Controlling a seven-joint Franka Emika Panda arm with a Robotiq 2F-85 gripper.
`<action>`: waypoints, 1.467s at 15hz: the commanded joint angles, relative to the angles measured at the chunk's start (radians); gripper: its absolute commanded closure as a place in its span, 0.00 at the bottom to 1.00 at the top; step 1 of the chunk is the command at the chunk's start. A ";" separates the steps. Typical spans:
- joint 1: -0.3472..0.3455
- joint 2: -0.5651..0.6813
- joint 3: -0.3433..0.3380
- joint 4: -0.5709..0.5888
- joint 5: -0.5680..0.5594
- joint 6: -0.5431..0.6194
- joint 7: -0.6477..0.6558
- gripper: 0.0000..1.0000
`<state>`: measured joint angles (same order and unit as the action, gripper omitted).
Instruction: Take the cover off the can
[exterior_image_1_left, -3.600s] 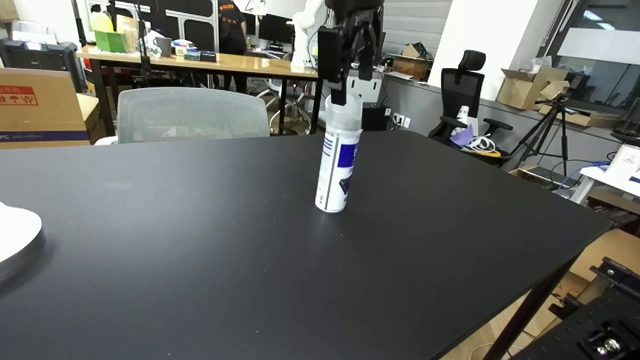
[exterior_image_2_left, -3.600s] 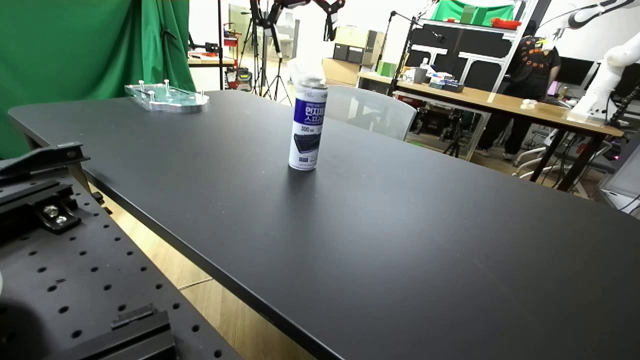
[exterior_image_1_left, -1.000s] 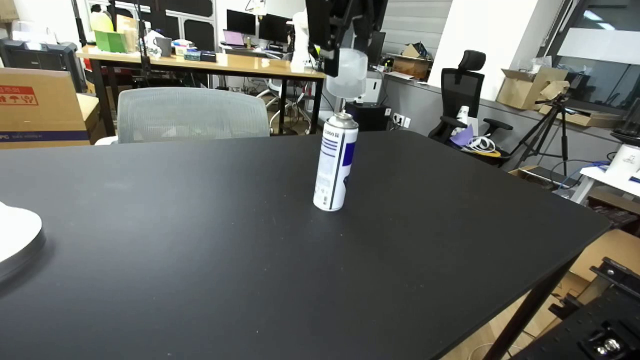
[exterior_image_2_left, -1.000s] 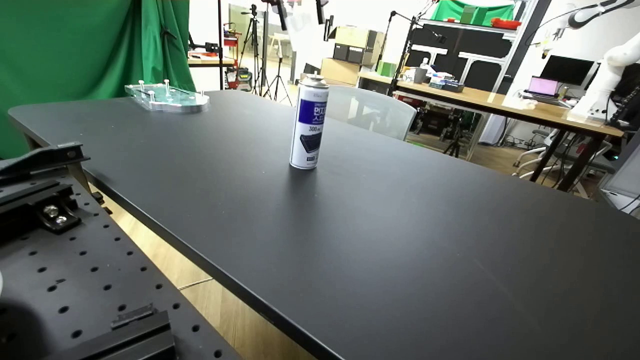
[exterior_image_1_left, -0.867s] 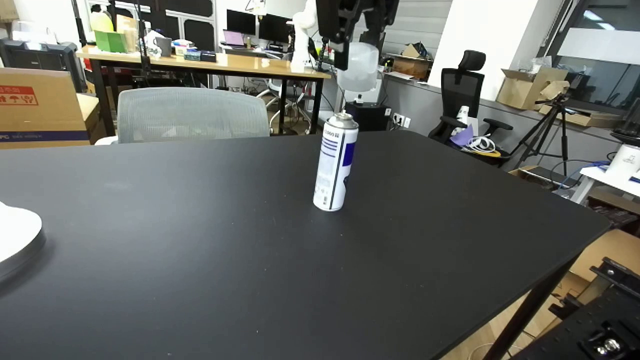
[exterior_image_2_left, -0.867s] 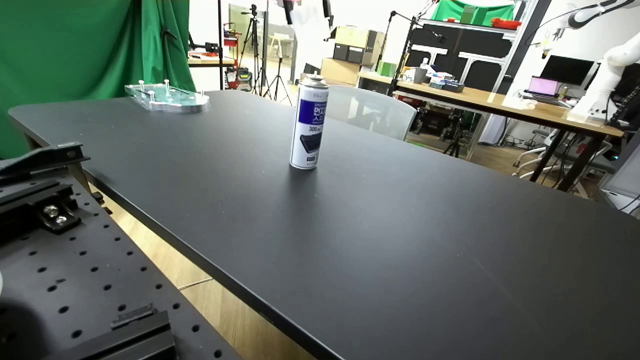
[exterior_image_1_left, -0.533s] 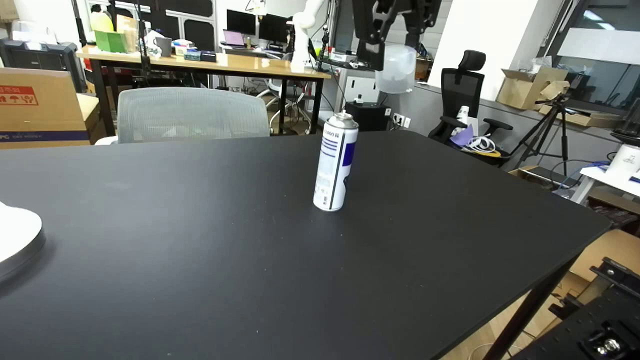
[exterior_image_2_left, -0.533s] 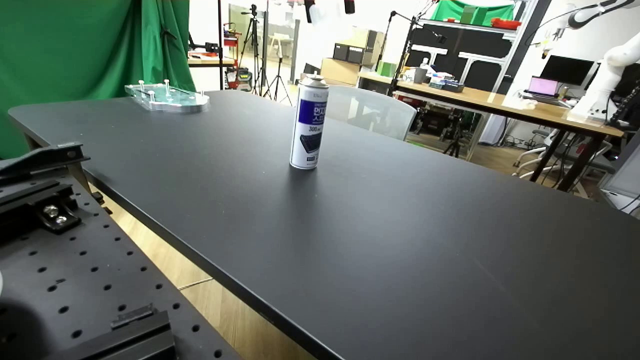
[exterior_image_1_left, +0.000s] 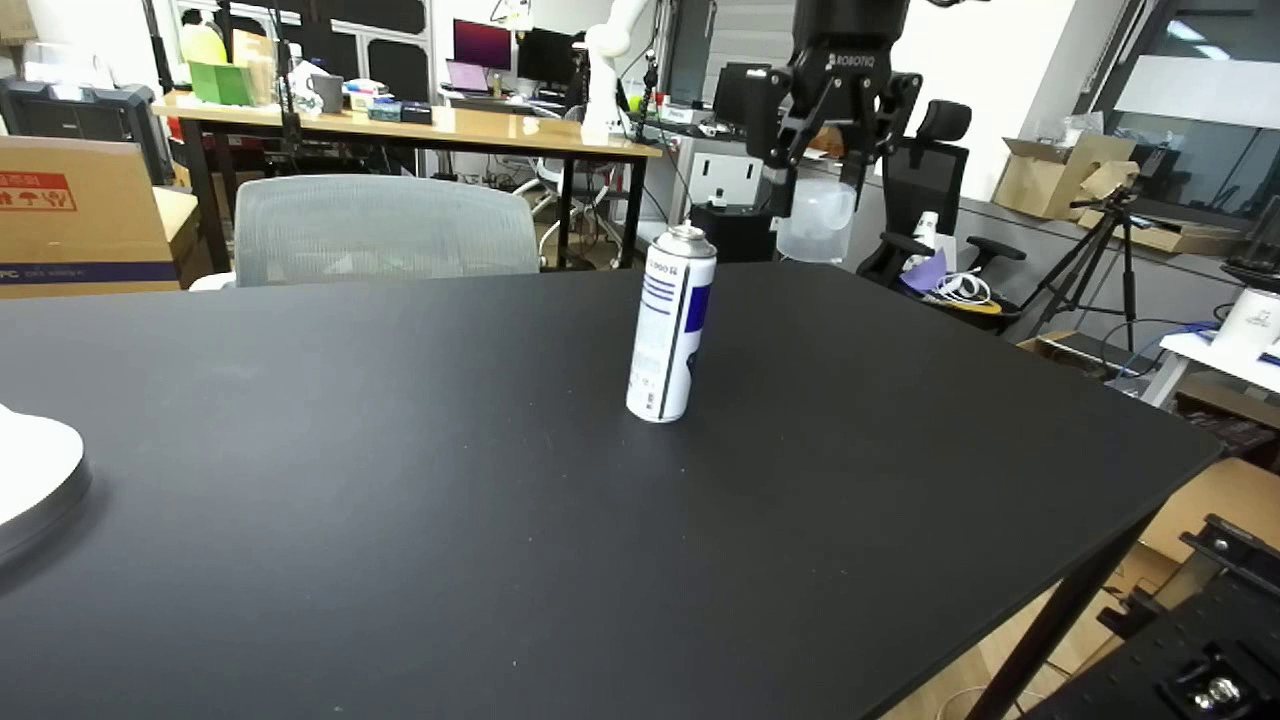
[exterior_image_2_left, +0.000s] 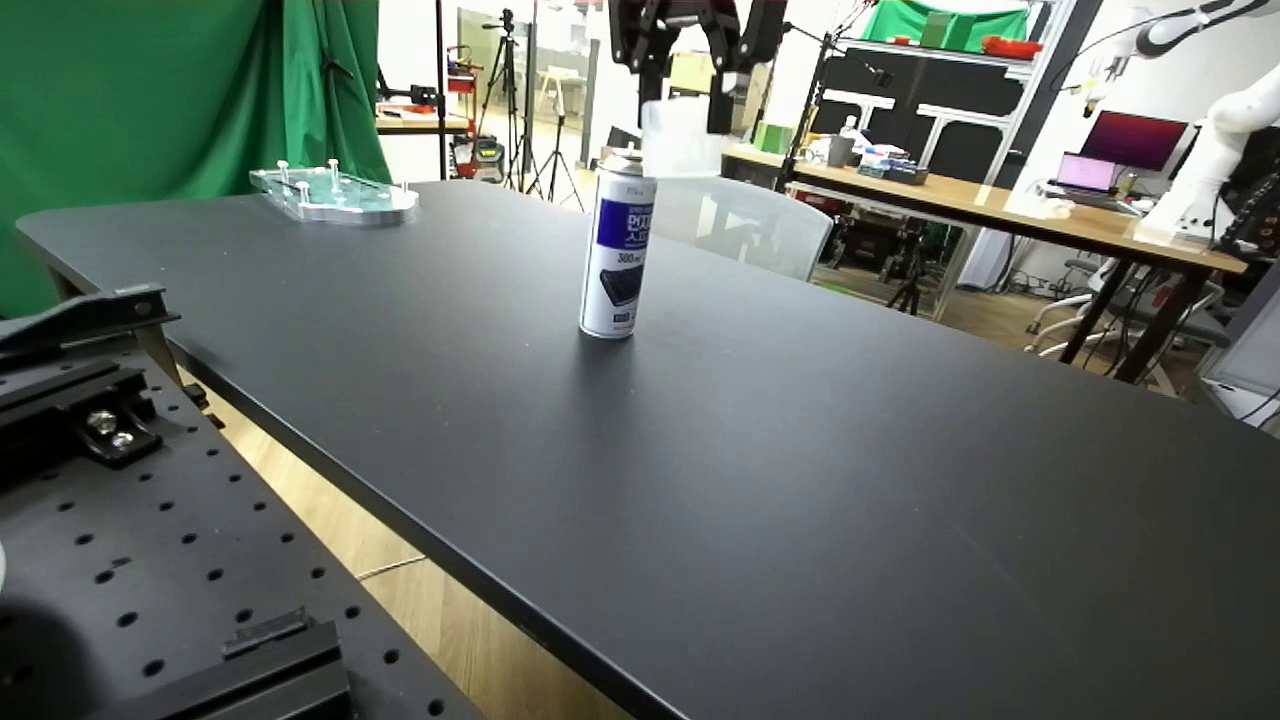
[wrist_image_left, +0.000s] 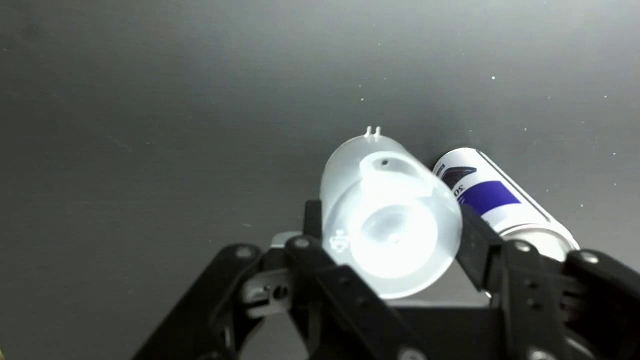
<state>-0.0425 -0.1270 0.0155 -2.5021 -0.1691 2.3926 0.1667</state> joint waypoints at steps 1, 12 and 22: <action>-0.005 0.092 -0.040 0.024 0.085 0.107 -0.082 0.60; -0.070 0.396 -0.087 0.198 0.204 0.183 -0.322 0.60; -0.205 0.593 -0.078 0.260 0.242 0.246 -0.422 0.60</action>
<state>-0.2014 0.4289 -0.0765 -2.2632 0.0435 2.6212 -0.2110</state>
